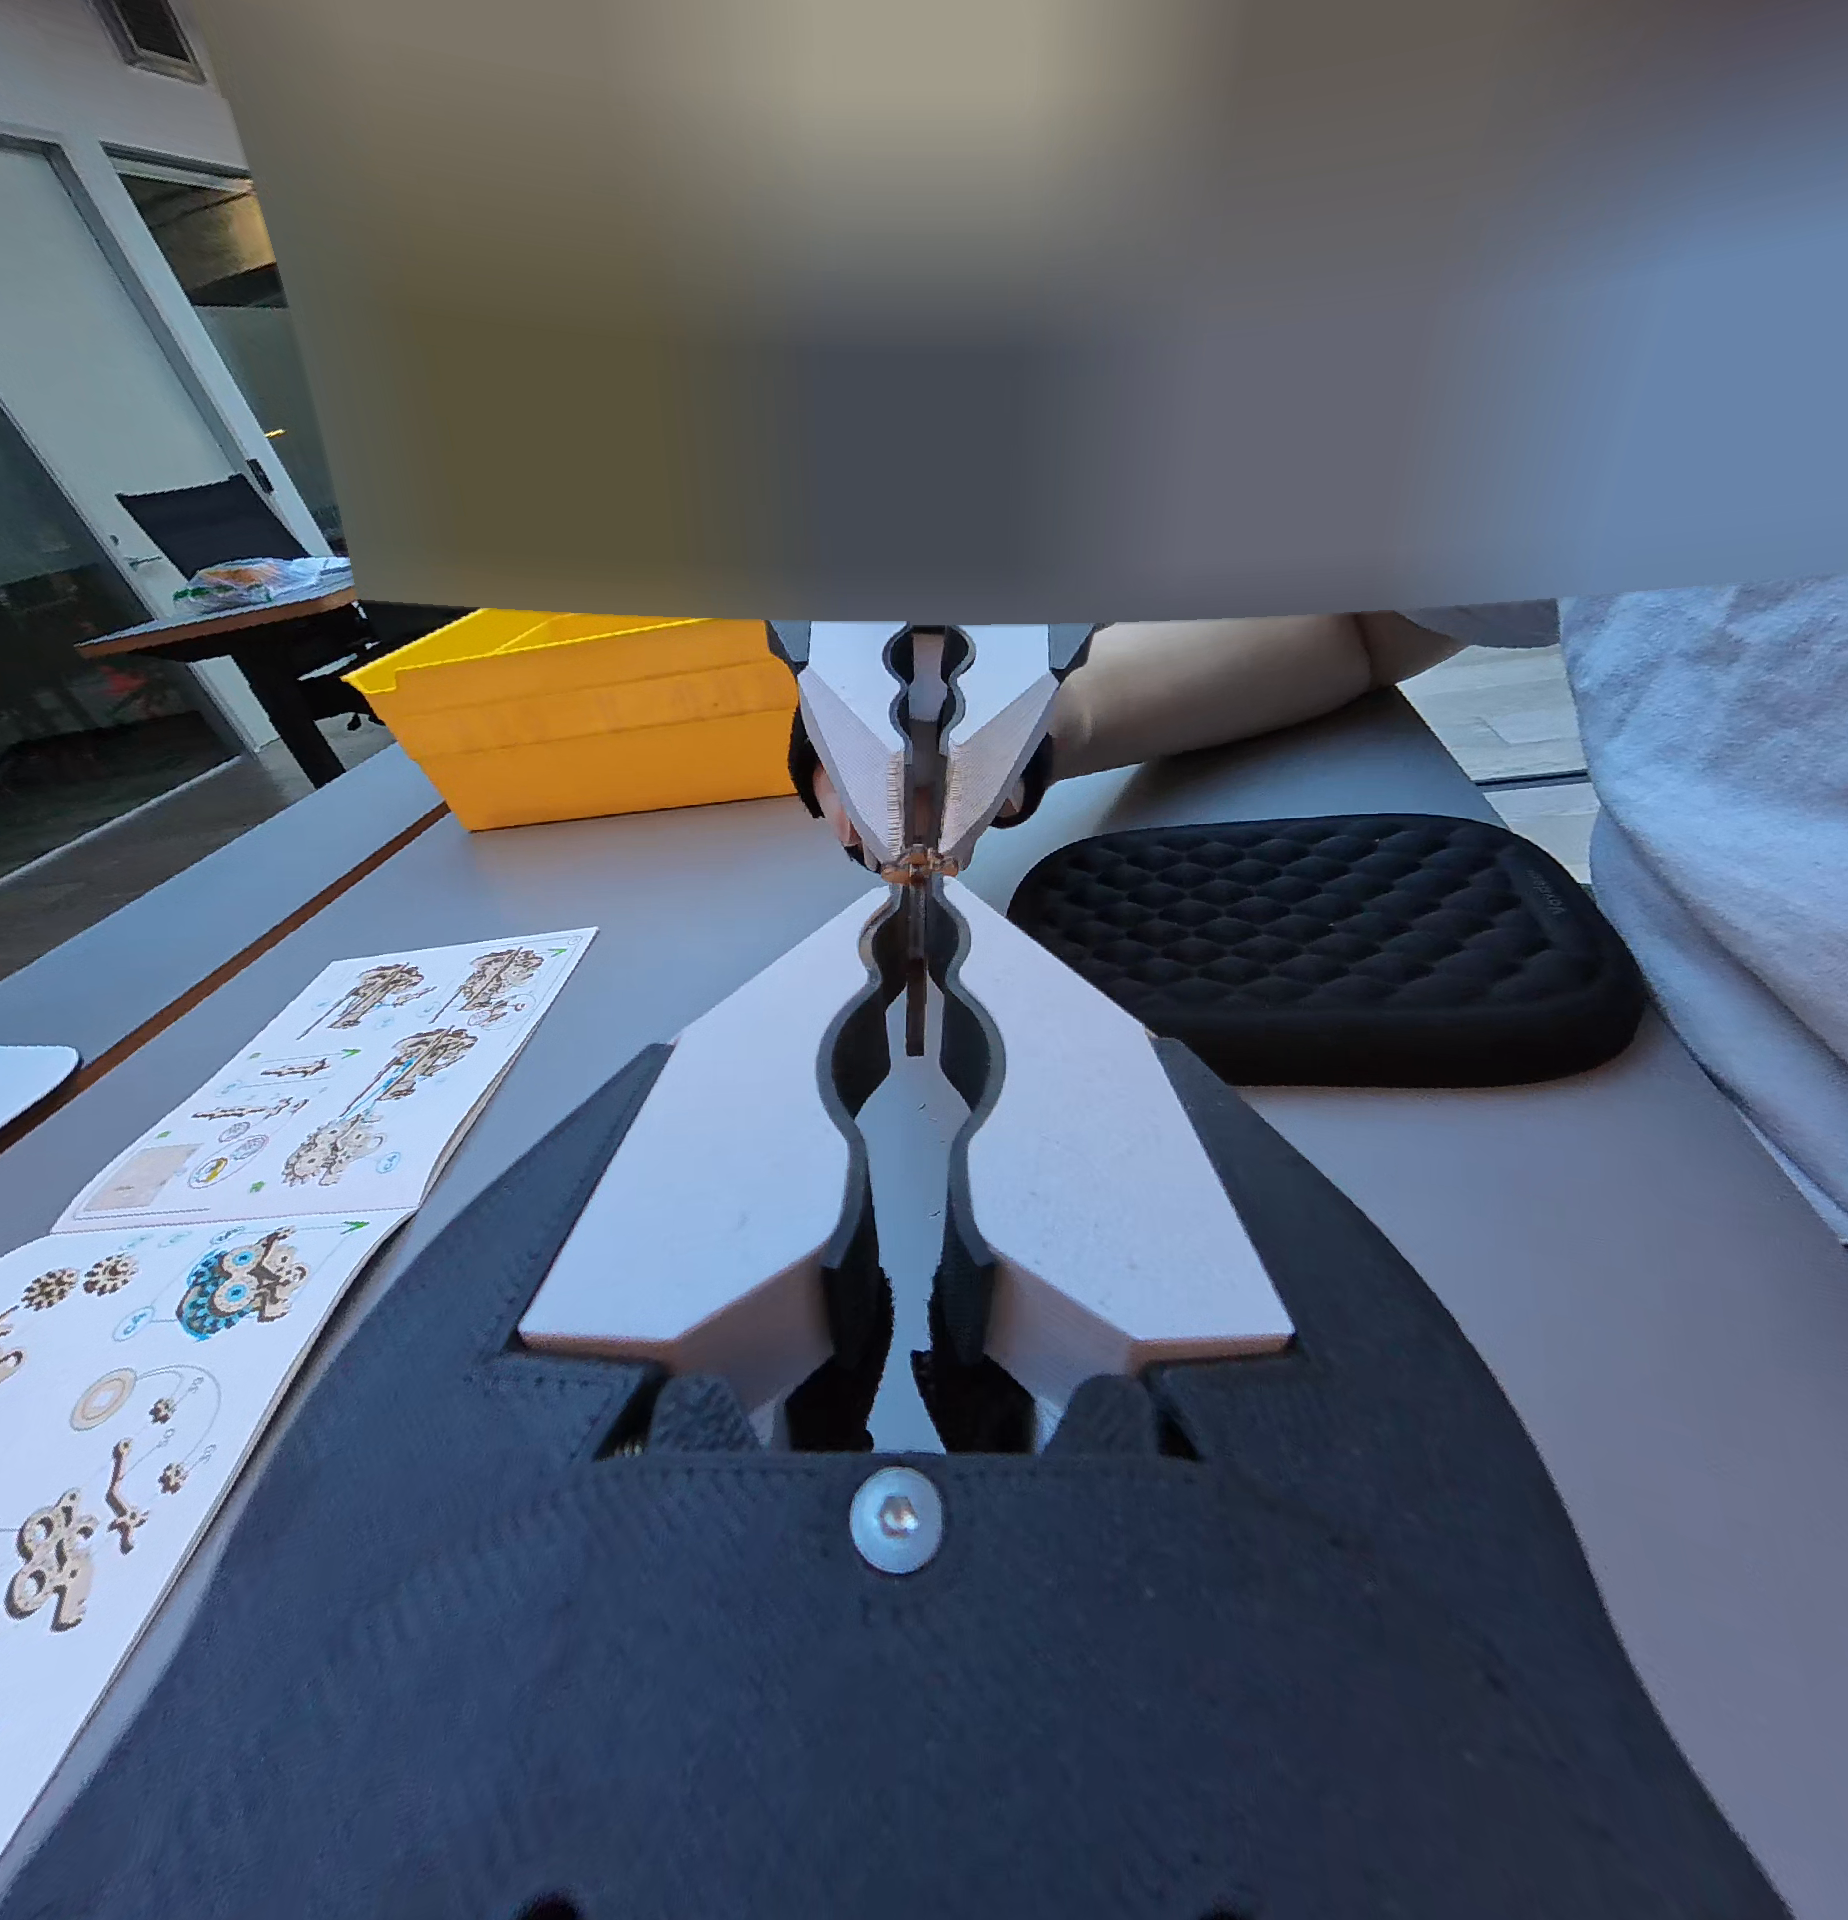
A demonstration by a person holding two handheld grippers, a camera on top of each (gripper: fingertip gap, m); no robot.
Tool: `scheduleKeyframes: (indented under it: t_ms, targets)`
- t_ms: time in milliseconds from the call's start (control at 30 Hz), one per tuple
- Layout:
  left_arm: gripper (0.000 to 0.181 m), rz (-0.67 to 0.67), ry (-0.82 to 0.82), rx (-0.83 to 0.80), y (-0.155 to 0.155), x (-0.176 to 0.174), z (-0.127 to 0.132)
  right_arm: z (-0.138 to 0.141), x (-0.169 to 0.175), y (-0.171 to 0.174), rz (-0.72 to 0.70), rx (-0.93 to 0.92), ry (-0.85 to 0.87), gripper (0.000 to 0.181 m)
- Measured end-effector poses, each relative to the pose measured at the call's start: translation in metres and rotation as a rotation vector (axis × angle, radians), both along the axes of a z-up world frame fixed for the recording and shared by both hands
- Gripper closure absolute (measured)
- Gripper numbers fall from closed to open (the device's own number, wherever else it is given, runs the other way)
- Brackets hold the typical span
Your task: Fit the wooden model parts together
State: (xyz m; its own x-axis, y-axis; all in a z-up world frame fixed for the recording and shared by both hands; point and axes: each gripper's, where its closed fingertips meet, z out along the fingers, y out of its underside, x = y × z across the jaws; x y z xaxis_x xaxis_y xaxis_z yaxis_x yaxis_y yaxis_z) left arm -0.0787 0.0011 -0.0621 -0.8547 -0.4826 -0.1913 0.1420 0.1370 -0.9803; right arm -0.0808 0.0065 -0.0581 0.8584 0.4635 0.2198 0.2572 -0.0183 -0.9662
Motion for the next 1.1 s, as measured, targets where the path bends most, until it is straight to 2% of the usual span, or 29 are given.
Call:
scheduleKeyframes:
  t_ms: [267, 533, 867, 1100]
  targets:
    - [0.181, 0.02, 0.011, 0.006, 0.003, 0.003, -0.001, -0.001, 0.003, 0.003, -0.049, 0.005, -0.037, 0.181]
    - [0.181, -0.062, 0.003, 0.029, -0.007, -0.009, -0.004, -0.003, -0.008, -0.006, 0.083, -0.035, 0.003, 0.181]
    - [0.181, -0.009, 0.01, 0.014, 0.0, 0.0, -0.001, -0.002, 0.001, 0.001, -0.007, 0.009, -0.008, 0.181]
    - [0.18, 0.028, 0.01, 0.053, 0.006, 0.007, -0.003, -0.005, 0.011, 0.003, 0.045, -0.063, 0.171, 0.181]
